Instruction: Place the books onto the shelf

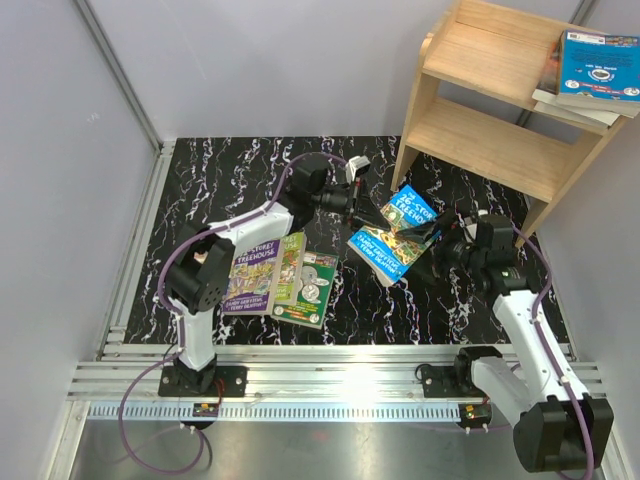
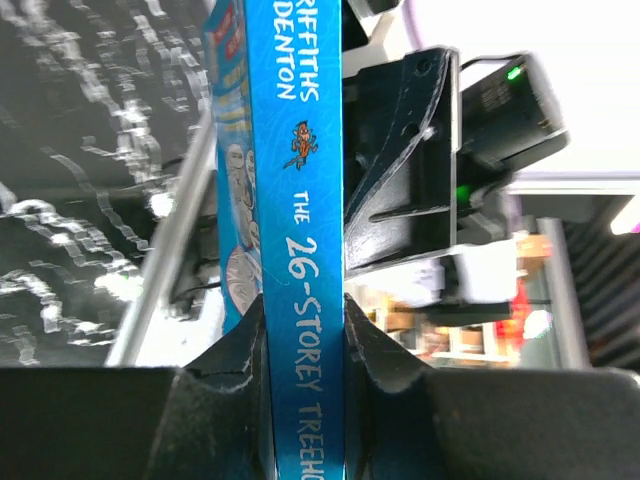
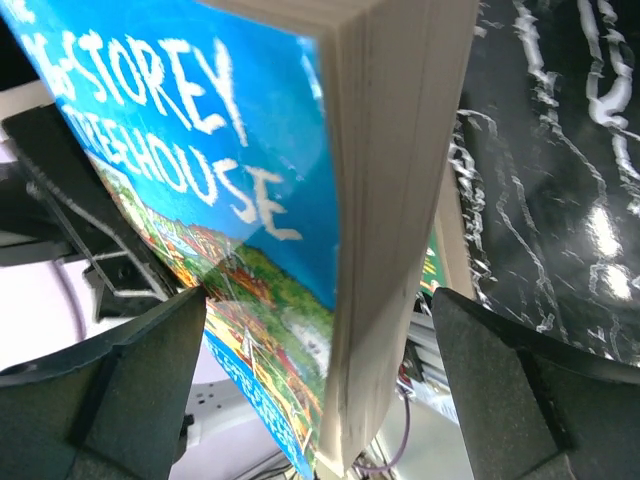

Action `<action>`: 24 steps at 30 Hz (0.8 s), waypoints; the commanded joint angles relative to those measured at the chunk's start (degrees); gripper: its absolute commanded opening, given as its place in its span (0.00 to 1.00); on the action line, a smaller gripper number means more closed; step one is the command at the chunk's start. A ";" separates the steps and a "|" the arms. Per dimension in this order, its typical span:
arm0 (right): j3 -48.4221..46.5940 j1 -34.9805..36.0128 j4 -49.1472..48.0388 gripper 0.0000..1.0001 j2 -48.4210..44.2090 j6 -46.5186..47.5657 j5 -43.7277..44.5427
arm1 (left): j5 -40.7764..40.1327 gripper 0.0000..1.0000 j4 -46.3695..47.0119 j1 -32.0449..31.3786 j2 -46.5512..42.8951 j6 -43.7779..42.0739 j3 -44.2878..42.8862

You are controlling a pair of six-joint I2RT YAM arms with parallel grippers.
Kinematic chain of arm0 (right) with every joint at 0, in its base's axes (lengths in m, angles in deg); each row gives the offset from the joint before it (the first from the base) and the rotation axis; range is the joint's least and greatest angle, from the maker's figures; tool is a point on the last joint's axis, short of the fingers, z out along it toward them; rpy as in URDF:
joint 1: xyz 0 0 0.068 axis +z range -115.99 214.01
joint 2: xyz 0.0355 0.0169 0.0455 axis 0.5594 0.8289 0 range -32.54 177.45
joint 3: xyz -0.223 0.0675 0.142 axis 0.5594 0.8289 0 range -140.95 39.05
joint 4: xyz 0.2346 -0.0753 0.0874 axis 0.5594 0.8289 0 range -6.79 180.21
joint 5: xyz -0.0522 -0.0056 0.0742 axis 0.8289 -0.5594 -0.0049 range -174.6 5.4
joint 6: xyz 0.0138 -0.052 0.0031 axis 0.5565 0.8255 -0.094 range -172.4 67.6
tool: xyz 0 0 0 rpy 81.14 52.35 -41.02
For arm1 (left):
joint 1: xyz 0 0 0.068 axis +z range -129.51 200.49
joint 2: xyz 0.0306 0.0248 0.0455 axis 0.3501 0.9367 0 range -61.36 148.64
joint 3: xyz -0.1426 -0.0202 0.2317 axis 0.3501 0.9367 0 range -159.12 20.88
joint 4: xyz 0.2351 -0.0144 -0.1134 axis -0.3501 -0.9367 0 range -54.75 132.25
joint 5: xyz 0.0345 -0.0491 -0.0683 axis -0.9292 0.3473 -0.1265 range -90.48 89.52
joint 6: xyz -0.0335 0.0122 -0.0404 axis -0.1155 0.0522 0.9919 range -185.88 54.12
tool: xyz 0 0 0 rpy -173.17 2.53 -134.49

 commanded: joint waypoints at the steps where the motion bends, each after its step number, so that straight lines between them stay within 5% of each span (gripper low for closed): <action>1: -1.16 0.14 -1.78 1.00 -2.08 0.04 -0.46 | 3.73 0.00 22.36 1.20 -4.90 15.51 -2.94; 9: 0.50 0.14 -12.12 1.00 -8.32 -7.85 -0.46 | -1.89 0.00 55.87 1.47 0.54 44.84 1.36; 13: -0.63 0.23 -12.24 0.76 -9.73 -9.27 -0.29 | -5.24 0.00 65.31 1.64 2.75 50.43 4.17; 16: -1.78 0.14 -10.22 0.45 -10.61 -9.36 -0.29 | -5.33 0.00 56.67 1.90 0.74 43.51 5.40; 20: -1.34 0.14 -8.55 0.41 -12.89 -10.50 -0.02 | -5.94 0.00 35.39 1.99 -4.09 24.31 3.92; 24: -1.16 0.14 -6.17 0.33 -14.74 -10.68 1.29 | -12.33 0.00 -3.72 1.99 -7.87 1.87 -2.92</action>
